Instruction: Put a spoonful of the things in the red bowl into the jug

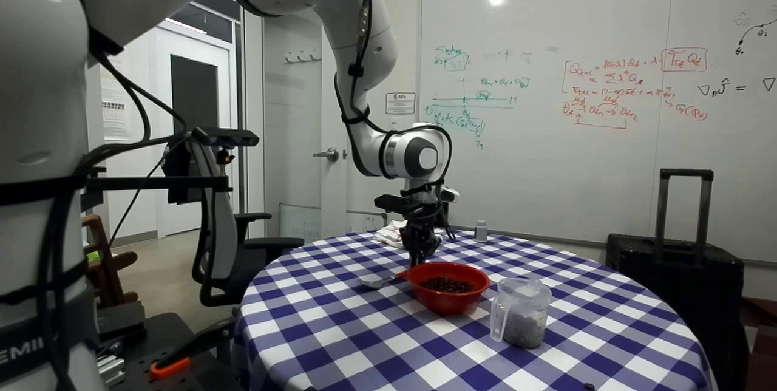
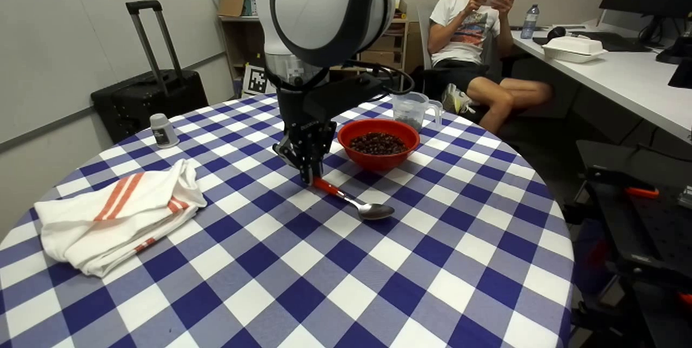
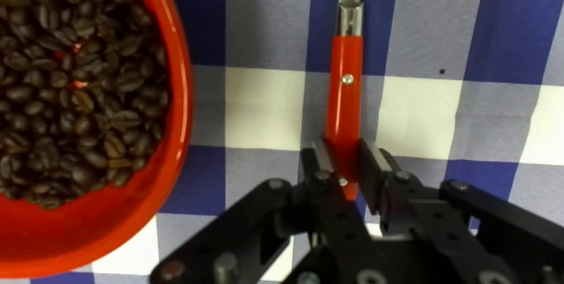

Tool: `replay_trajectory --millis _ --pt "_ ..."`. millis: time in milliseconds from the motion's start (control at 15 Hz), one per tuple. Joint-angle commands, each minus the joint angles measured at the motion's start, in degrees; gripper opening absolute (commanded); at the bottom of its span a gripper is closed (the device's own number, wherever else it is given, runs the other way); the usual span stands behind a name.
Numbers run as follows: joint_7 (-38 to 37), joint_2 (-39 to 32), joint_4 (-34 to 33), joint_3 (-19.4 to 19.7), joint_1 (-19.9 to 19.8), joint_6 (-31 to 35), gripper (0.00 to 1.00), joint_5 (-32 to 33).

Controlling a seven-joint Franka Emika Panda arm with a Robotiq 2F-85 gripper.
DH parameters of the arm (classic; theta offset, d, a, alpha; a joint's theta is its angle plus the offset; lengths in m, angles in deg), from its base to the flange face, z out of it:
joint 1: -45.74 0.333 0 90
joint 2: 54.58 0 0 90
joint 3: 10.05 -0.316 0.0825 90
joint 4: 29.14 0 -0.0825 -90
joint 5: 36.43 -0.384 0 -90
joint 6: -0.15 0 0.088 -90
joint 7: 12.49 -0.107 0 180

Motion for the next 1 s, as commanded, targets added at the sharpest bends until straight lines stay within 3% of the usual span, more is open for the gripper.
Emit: replay_trajectory --millis 0,133,533,667,933 --pt "-0.6 -2.2 -3.3 1.2 1.0 -2.7 0.45 -2.0" --pt "-0.2 -2.3 -3.7 1.0 0.6 -3.5 0.5 -2.6" --pt "2.3 3.3 -0.2 -0.8 -1.2 -3.4 0.95 -6.0" --pt "3.7 6.6 1.5 -1.2 -1.7 -4.3 1.0 -6.7" --pt "6.6 13.7 5.2 -1.0 -2.2 -10.6 1.0 -5.9"
